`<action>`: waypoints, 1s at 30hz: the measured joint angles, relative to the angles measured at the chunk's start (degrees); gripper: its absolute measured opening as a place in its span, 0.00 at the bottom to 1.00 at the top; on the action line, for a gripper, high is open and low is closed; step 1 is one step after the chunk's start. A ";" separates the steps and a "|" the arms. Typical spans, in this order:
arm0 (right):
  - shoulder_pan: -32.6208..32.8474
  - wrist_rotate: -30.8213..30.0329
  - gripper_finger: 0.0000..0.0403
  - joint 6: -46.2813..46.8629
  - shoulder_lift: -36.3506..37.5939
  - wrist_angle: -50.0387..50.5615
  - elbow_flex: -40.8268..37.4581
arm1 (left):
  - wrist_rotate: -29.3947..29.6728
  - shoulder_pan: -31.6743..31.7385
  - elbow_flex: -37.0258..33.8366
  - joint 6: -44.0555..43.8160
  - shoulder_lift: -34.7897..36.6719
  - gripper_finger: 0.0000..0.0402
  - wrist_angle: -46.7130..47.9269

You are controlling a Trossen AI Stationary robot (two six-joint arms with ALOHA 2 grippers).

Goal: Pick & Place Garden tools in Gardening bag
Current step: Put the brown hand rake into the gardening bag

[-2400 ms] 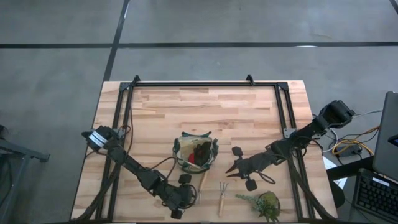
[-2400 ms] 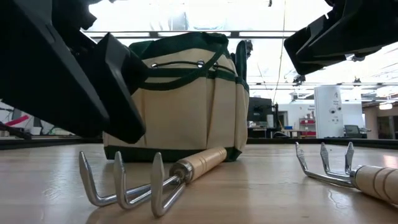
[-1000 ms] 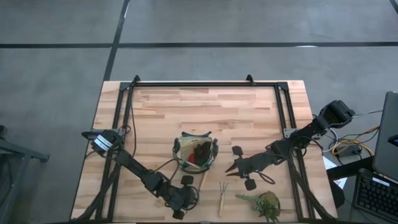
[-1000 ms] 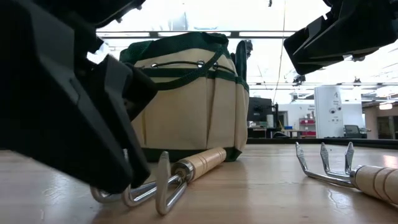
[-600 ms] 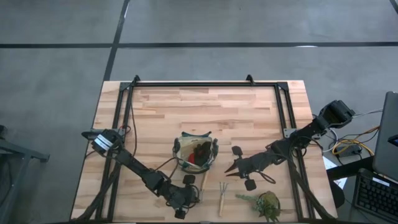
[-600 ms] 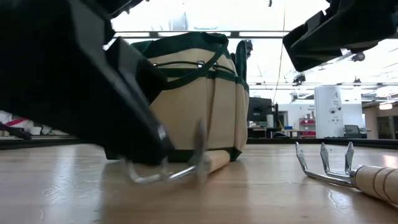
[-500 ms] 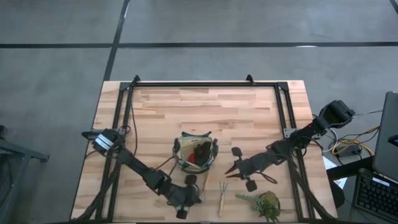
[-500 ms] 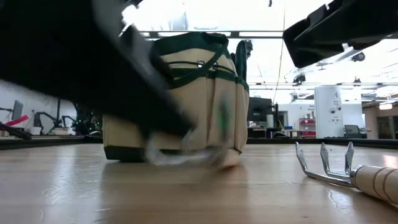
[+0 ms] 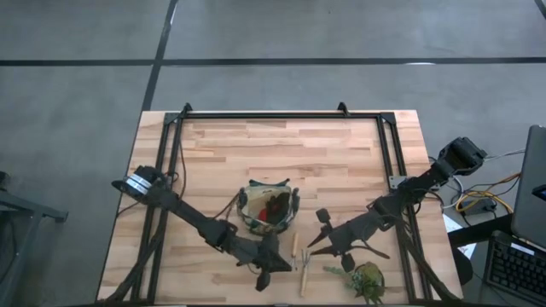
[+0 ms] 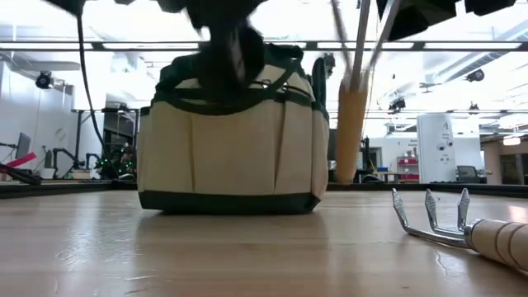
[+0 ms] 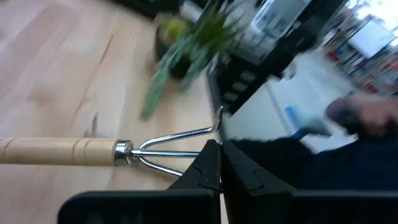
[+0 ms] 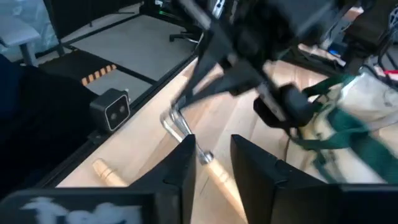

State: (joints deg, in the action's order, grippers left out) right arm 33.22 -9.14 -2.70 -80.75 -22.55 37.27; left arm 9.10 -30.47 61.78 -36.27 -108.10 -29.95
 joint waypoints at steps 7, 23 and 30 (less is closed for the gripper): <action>0.03 -3.66 0.39 -1.11 0.00 0.05 0.31 | -0.29 0.23 -0.04 -0.60 3.90 0.00 -1.60; 0.14 -5.17 0.41 -5.60 -9.62 0.05 6.69 | -0.65 2.85 0.00 -3.49 4.97 0.01 -4.09; 0.14 -5.54 0.38 -6.34 -11.21 0.07 8.25 | -1.10 2.88 -0.04 -3.46 5.00 0.01 -4.07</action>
State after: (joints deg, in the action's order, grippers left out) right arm 33.36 -14.69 -9.04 -91.96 -22.49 45.52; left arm 8.00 -27.59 61.73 -39.74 -103.10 -34.02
